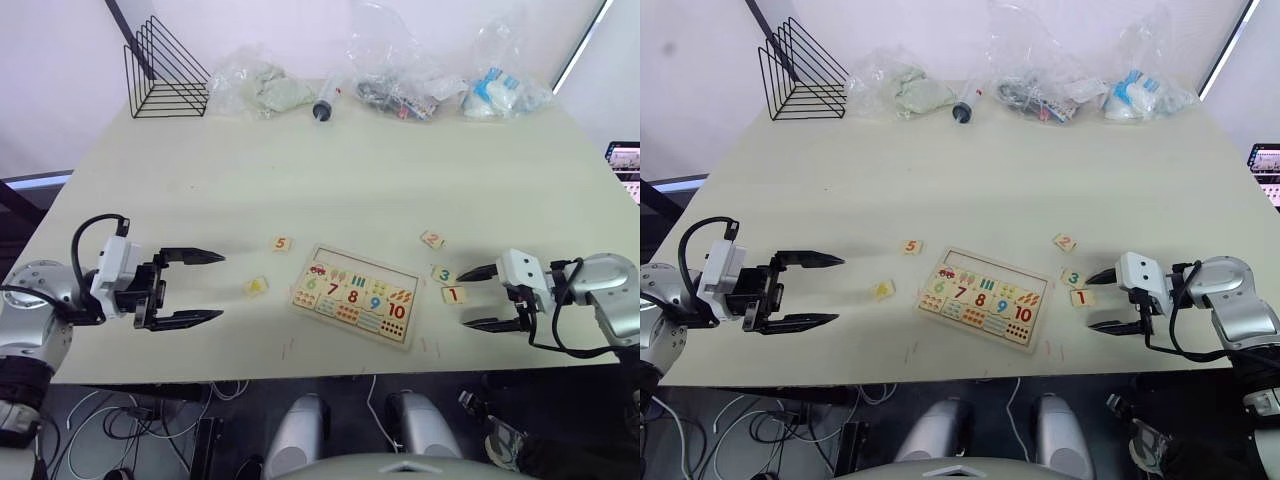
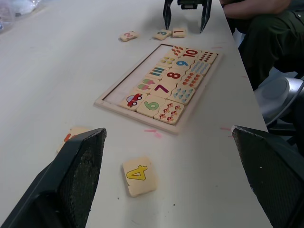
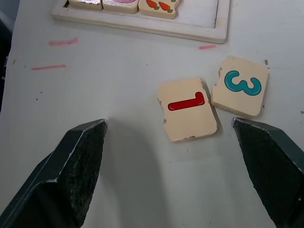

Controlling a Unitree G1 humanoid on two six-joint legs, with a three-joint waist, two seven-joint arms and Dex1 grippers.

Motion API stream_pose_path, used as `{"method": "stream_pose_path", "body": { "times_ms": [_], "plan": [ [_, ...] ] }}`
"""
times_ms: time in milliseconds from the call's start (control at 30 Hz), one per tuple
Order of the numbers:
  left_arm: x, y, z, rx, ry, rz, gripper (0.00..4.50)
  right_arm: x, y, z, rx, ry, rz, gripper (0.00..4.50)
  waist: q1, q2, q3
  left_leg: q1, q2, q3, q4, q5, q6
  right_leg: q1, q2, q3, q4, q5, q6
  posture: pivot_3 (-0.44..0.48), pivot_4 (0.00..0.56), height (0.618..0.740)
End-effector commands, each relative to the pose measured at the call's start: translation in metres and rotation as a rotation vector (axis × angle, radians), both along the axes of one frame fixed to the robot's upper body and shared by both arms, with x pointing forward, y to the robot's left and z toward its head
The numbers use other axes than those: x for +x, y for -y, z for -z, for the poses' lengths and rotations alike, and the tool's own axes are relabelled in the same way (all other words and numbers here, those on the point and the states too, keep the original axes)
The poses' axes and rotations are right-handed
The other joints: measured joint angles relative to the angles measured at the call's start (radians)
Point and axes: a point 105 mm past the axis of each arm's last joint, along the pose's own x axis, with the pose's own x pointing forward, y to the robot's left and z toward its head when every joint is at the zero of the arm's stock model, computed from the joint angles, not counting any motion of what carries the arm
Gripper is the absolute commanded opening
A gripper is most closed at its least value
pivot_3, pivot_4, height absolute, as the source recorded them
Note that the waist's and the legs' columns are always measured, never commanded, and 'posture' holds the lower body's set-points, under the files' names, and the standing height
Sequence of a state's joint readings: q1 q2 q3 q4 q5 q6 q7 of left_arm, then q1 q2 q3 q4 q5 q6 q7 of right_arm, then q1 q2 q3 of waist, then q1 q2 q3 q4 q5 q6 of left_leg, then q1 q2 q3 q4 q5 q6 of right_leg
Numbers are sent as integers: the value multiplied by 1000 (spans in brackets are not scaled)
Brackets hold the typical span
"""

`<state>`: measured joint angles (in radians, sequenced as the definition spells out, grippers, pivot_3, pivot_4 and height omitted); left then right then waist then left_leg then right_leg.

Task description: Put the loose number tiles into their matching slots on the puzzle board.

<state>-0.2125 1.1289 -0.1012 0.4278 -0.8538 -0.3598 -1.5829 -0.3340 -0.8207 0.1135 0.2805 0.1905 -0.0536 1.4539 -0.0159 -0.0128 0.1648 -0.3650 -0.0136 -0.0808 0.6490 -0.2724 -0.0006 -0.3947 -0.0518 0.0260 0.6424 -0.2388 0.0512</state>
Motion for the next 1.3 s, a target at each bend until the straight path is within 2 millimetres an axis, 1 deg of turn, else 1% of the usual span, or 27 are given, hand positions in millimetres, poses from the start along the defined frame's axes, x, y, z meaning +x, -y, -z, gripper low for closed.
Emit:
{"method": "stream_pose_path", "body": {
  "times_ms": [33,367,767,867,900,1000,1033,1067,1233,1300],
  "plan": [
    [-5,-2,-4,3,12,32,4500,-2,-2,1,-13,-5,-17,4397,0,0,0,0,0,0,0,0,0,0,0,0,0,0,0,0,150,740],
    [-9,-4,0,-5,-21,33,4500,-5,1,6,0,-28,4,4397,0,0,0,0,0,0,0,0,0,0,0,0,0,0,0,0,150,740],
    [-9,-3,2,-20,-26,39,4500,-5,-5,5,33,-2,2,4397,-1,0,0,0,0,0,0,0,0,0,1,0,0,0,0,0,150,740],
    [-9,-2,3,-23,-28,42,4500,-6,-5,7,31,-7,0,3640,0,0,0,0,0,0,0,0,0,0,1,0,0,0,0,0,150,740],
    [-9,-2,3,-23,-29,43,4500,-6,-6,7,32,-6,2,3251,0,0,0,0,0,0,0,0,0,0,1,0,0,0,0,0,150,740],
    [-10,-1,4,-25,-32,45,4500,-5,-5,7,35,-6,10,1764,0,0,0,0,0,0,0,0,0,0,1,0,0,0,0,0,150,740],
    [-10,-1,5,-25,-32,45,4500,-4,-5,7,36,-5,13,1197,0,0,0,0,0,0,0,0,0,0,1,0,0,0,0,0,150,740],
    [-10,-1,5,-26,-33,45,4500,-4,-5,7,37,-3,16,845,0,0,0,0,0,0,0,0,0,0,1,0,0,0,0,0,150,740],
    [-11,-2,7,-27,-33,40,4500,-4,-5,5,37,15,11,835,0,0,0,0,0,0,1,0,0,0,1,0,0,0,0,0,150,740],
    [-12,-3,8,-27,-34,35,4500,-5,-6,1,53,14,23,835,0,0,0,0,0,0,1,0,0,0,1,0,1,0,0,0,150,740]
  ]
}}
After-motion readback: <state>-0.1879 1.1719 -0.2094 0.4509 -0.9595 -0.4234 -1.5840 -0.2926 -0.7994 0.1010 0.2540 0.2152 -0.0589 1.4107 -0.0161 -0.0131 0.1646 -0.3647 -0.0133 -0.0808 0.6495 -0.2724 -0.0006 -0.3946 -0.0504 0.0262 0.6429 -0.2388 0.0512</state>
